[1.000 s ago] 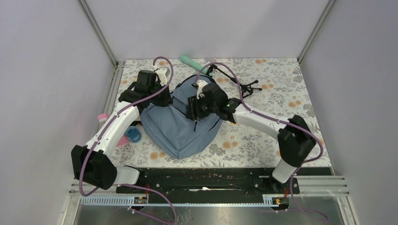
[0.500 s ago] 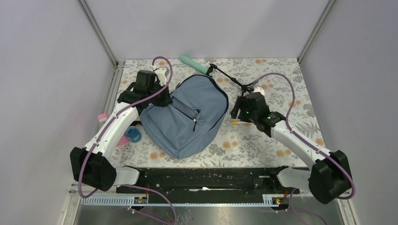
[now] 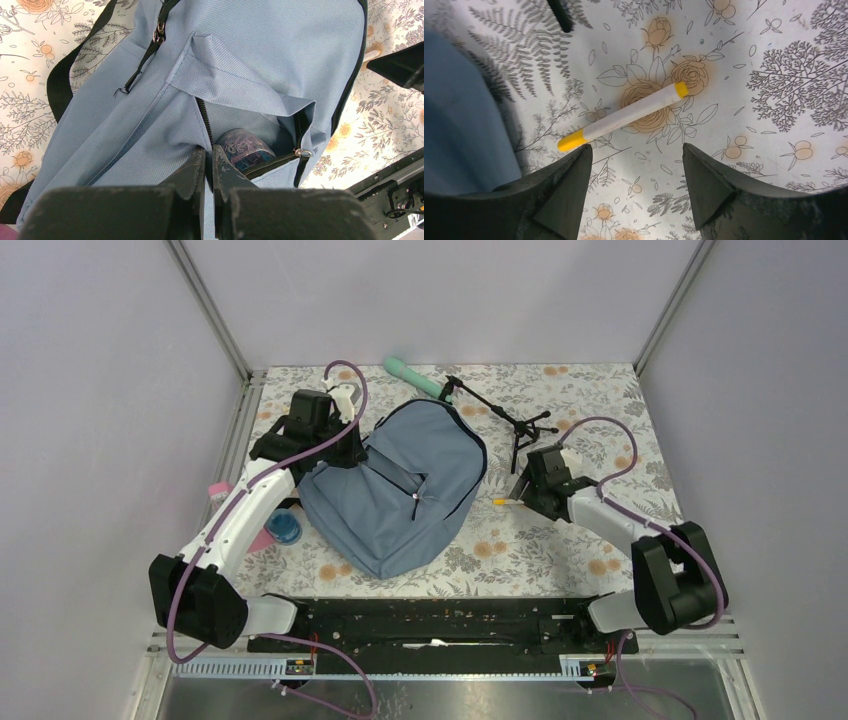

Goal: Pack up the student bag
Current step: Place the stationery in the student bag, then pick up the stationery from the center of the board.

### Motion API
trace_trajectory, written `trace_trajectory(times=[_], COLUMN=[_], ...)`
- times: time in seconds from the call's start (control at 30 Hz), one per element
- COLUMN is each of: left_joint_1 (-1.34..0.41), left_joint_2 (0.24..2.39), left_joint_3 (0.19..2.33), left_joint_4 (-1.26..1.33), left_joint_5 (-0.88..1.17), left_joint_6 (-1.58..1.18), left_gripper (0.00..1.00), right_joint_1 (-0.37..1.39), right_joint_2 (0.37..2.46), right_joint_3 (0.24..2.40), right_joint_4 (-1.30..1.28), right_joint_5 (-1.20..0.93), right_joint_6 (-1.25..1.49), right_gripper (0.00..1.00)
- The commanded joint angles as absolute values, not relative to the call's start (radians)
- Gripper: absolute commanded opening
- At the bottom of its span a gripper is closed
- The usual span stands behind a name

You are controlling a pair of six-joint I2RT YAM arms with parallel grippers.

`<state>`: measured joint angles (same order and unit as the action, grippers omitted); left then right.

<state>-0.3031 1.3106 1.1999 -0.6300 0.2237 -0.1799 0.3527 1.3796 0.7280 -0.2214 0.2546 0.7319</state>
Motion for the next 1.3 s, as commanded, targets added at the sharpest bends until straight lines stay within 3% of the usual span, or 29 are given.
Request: trace_trajectory(times=[0.0,0.63,1.13,1.27], left_joint_1=[-0.298,-0.297,-0.298,-0.298], left_joint_2=[1.238,1.226,1.218,1.220], left_joint_3=[1.217,1.218,1.216,1.216], left_joint_4=[-0.539,-0.539,-0.538,-0.538], left_joint_5=[0.222,0.213,0.216,0.216], left_joint_6=[-0.166,-0.160,-0.160,-0.160], left_gripper=[0.00,0.00,0.00,0.00], right_joint_1=[0.347,0.348,0.472,0.478], right_joint_2=[1.443,1.672,1.758,1.771], right_joint_3=[0.747,0.892,1.019,0.991], right_joint_4=[-0.168,-0.098,-0.364,-0.364], right_joint_5=[0.312,0.303,0.375,0.346], right_joint_6=[0.800,0.721,0.583,0.593], right_gripper=[0.73,0.70,0.62,0.51])
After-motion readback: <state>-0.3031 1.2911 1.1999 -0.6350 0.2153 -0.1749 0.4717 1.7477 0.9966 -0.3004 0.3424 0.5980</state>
